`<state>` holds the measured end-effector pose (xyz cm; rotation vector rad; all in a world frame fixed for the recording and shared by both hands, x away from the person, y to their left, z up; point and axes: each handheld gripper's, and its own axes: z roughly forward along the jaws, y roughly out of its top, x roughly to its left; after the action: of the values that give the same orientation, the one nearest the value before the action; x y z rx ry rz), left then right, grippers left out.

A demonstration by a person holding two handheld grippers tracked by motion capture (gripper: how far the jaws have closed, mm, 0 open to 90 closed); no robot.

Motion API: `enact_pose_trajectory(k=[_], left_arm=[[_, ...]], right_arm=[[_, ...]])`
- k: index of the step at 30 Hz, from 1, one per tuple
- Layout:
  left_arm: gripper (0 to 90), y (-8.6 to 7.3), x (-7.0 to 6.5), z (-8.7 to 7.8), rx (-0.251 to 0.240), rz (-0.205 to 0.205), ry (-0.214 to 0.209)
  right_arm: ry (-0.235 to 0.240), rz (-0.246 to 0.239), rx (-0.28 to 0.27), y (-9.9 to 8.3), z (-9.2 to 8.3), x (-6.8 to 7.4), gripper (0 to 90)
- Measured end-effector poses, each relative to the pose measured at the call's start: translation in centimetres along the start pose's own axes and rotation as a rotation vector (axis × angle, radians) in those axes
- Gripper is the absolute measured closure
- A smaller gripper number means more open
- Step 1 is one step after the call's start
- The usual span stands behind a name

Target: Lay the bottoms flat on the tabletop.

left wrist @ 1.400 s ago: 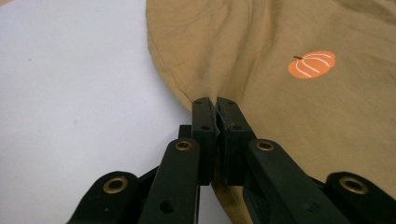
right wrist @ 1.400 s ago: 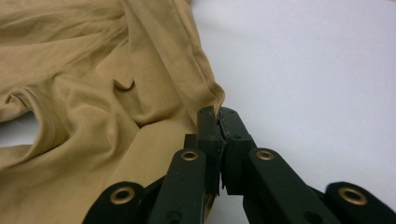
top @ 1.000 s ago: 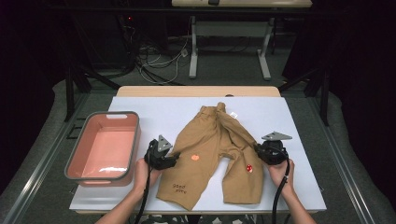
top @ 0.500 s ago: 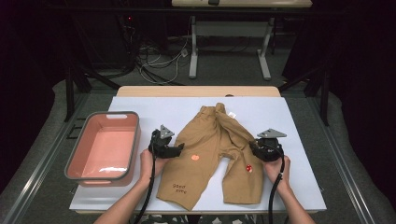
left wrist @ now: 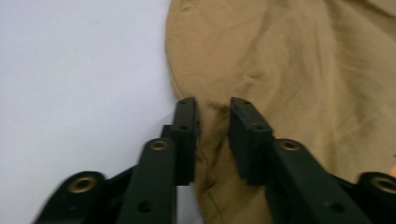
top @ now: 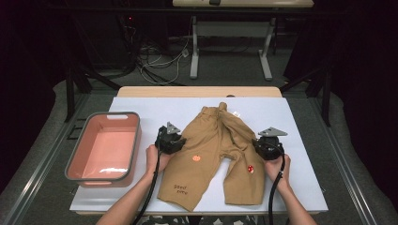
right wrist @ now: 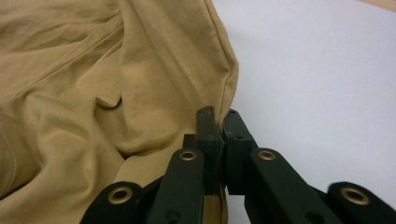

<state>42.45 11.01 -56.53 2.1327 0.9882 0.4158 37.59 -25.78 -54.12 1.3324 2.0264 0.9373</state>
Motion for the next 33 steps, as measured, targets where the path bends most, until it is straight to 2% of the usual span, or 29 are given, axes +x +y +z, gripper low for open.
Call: enact_pose_trajectory(k=[4,9,13,16,20,27,33], left_arm=[[85.4,-0.1,-0.3,0.0,-0.002,0.027,0.008],[87.0,-0.3,-0.4,-0.4,-0.005,0.049,0.054],[87.1,-0.8,-0.3,-1.1,-0.018,0.039,0.074],[87.1,-1.1,-0.2,-1.7,-0.015,0.044,0.09],[87.0,-1.4,-0.1,-2.3,-0.013,0.028,0.102],[86.9,-2.0,-0.2,-3.0,-0.007,0.018,0.119],[86.8,-2.2,-0.3,-3.6,0.02,0.006,0.13]], right_arm=[[0.006,0.016,0.001,-0.1,0.0,-0.3,87.7],[0.022,0.035,-0.007,-0.3,-0.3,-0.7,88.0],[0.048,0.072,-0.012,-0.5,-0.7,-1.0,88.3],[0.057,0.081,-0.004,-0.7,-0.9,-1.3,88.5],[0.071,0.1,0.014,-0.9,-1.0,-1.5,88.6],[0.105,0.066,0.078,-1.2,-0.6,-0.9,88.5],[0.114,0.026,0.137,-1.4,-0.5,-0.2,88.6]])
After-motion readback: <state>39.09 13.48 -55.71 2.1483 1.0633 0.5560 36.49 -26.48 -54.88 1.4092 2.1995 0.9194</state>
